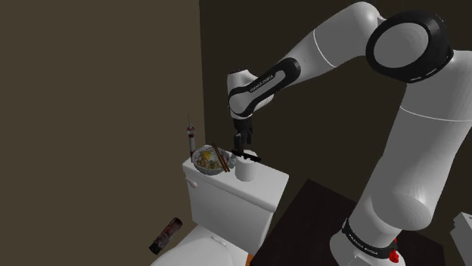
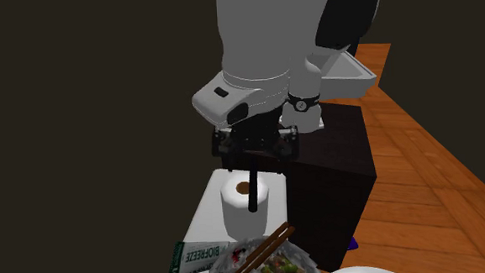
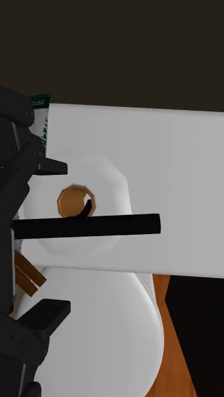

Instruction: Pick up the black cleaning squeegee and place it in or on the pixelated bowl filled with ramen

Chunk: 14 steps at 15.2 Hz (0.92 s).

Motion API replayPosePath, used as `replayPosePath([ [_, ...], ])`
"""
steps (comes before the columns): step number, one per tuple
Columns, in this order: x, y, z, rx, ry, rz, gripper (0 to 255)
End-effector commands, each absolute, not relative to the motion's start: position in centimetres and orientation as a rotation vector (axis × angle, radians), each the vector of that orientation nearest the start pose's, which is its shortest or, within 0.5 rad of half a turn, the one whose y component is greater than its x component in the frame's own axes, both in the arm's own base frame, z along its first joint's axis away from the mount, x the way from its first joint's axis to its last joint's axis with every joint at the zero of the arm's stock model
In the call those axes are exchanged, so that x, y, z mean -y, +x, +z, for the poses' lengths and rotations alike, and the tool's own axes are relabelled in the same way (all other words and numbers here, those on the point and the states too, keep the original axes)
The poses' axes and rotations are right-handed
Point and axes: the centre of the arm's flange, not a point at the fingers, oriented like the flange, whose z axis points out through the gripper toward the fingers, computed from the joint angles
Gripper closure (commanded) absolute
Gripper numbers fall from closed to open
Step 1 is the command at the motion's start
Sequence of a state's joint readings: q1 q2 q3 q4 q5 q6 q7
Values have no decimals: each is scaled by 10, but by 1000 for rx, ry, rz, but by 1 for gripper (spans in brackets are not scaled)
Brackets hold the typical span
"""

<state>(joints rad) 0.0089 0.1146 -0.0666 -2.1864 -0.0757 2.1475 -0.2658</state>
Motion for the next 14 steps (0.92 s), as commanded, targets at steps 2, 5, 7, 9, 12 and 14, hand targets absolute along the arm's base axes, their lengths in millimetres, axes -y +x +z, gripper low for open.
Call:
replayPosePath([
  [2, 35, 533, 306, 413, -3145, 259, 0],
  [5, 36, 531, 291, 413, -3145, 259, 0],
  [7, 37, 528, 277, 413, -3145, 259, 0],
  [9, 37, 528, 277, 413, -3145, 259, 0],
  [12, 37, 528, 277, 413, -3145, 259, 0],
  [14, 37, 528, 277, 413, -3145, 259, 0],
])
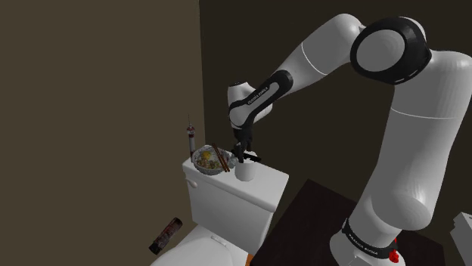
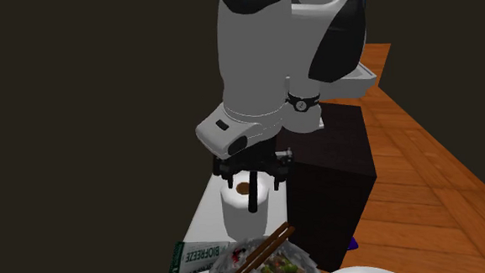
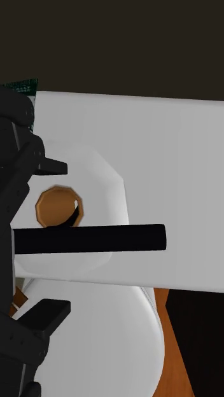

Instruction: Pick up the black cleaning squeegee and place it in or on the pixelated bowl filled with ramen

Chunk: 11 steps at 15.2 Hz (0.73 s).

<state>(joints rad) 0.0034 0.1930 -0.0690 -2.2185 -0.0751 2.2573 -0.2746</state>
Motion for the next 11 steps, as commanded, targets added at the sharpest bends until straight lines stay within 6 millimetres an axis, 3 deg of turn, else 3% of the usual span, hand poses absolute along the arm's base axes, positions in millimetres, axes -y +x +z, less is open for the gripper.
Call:
replayPosePath([
  [1, 37, 528, 277, 413, -3145, 259, 0],
  [2, 37, 528, 277, 413, -3145, 259, 255],
  [11, 37, 528, 277, 413, -3145, 259, 255],
])
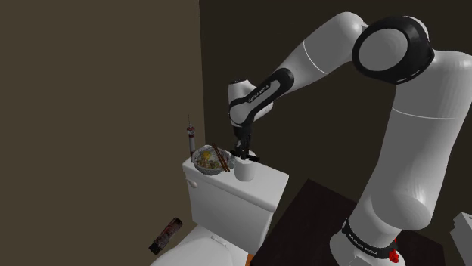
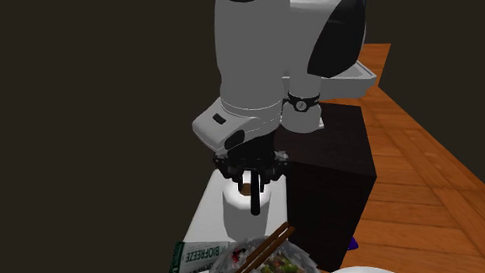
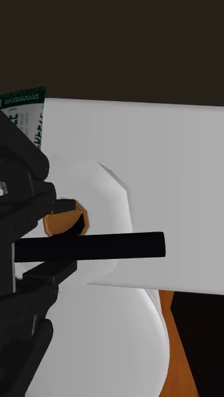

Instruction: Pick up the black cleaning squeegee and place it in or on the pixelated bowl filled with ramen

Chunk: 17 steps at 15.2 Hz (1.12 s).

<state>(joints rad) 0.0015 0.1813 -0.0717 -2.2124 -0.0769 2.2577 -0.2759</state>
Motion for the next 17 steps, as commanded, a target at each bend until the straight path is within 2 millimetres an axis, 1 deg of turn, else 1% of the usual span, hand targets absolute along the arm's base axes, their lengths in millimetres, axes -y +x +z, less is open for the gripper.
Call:
replayPosePath([
  [1, 37, 528, 283, 413, -3145, 259, 255],
  [17, 37, 528, 367, 413, -3145, 259, 255],
])
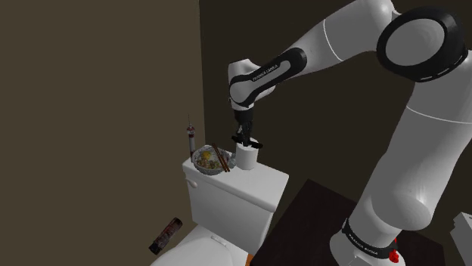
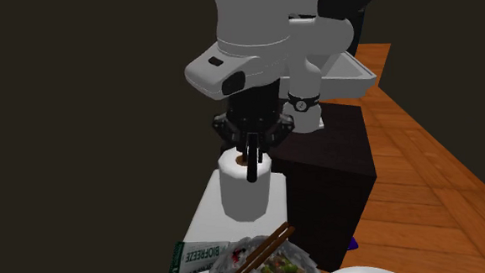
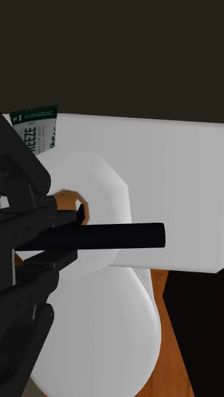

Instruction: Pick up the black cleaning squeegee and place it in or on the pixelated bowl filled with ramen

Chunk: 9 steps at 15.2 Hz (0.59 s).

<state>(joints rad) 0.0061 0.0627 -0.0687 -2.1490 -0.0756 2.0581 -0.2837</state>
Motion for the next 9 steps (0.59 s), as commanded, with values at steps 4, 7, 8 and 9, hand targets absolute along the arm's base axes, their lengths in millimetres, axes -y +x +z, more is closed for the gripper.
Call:
replayPosePath([
  [4, 37, 528, 388, 413, -3145, 259, 255],
  [7, 37, 528, 404, 413, -3145, 259, 255],
  [8, 37, 528, 409, 413, -3145, 259, 255],
  [9, 37, 528, 415, 413, -3145, 259, 255],
])
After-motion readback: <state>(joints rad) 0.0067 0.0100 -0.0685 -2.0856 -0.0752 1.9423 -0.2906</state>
